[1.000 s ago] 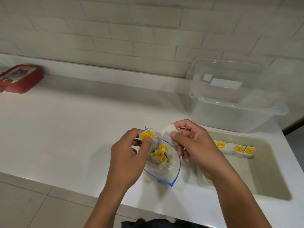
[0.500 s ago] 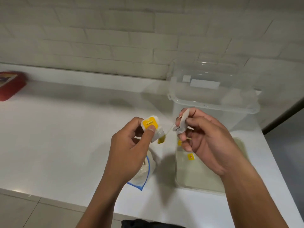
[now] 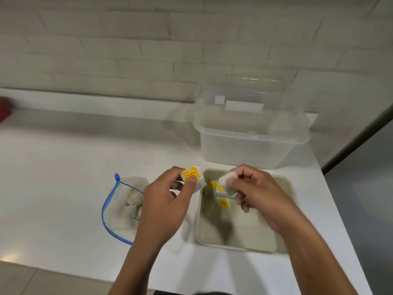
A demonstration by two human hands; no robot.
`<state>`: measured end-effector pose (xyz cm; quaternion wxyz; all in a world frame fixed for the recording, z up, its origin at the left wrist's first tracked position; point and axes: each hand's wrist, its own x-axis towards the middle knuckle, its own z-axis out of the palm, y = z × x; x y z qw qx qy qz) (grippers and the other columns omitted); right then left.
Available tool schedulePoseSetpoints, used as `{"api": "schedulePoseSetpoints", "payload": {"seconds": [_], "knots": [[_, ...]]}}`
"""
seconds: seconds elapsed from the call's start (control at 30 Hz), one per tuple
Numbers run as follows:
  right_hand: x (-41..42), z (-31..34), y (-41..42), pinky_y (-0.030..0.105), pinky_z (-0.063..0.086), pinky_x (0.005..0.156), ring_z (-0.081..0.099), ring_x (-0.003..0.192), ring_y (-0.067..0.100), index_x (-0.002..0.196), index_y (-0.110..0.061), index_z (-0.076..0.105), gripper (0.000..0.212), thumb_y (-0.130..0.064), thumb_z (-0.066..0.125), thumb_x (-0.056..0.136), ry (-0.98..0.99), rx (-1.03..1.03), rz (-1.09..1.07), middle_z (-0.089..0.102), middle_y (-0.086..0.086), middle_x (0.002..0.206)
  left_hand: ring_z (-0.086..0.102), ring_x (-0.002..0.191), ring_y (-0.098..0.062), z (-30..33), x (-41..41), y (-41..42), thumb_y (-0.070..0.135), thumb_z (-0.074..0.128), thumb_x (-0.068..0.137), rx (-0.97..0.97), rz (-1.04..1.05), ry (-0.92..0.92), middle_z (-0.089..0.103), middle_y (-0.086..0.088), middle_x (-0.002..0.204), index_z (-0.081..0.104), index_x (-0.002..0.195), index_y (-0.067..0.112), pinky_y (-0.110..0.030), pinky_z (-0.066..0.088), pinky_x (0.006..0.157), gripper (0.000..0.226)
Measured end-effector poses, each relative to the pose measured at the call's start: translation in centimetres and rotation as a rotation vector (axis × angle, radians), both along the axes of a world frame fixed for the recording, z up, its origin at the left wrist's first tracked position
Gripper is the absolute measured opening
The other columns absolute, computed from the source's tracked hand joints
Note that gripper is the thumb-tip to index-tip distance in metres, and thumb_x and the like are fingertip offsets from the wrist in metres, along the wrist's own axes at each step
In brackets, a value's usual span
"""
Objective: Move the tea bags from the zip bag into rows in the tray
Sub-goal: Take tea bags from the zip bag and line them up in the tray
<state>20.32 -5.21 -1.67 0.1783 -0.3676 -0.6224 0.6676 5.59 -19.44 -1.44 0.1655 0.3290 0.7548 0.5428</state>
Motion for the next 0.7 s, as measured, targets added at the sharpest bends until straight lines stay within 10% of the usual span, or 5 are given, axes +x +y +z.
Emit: {"api": "schedulePoseSetpoints", "payload": {"seconds": [0.7], "knots": [[-5.1,-11.4,3.4,0.019,0.038,0.056,0.052,0.063,0.011,0.069,-0.022,0.069,0.019,-0.019,0.065,0.087,-0.627,0.405,0.167,0.054,-0.011,0.054,0.061,0.071,-0.004,-1.7,0.3,-0.4,0.034,0.063,0.093,-0.149,-0.008,0.108,0.063,0.019,0.075,0.063,0.081,0.032,-0.015,0.044,0.055,0.013]]}}
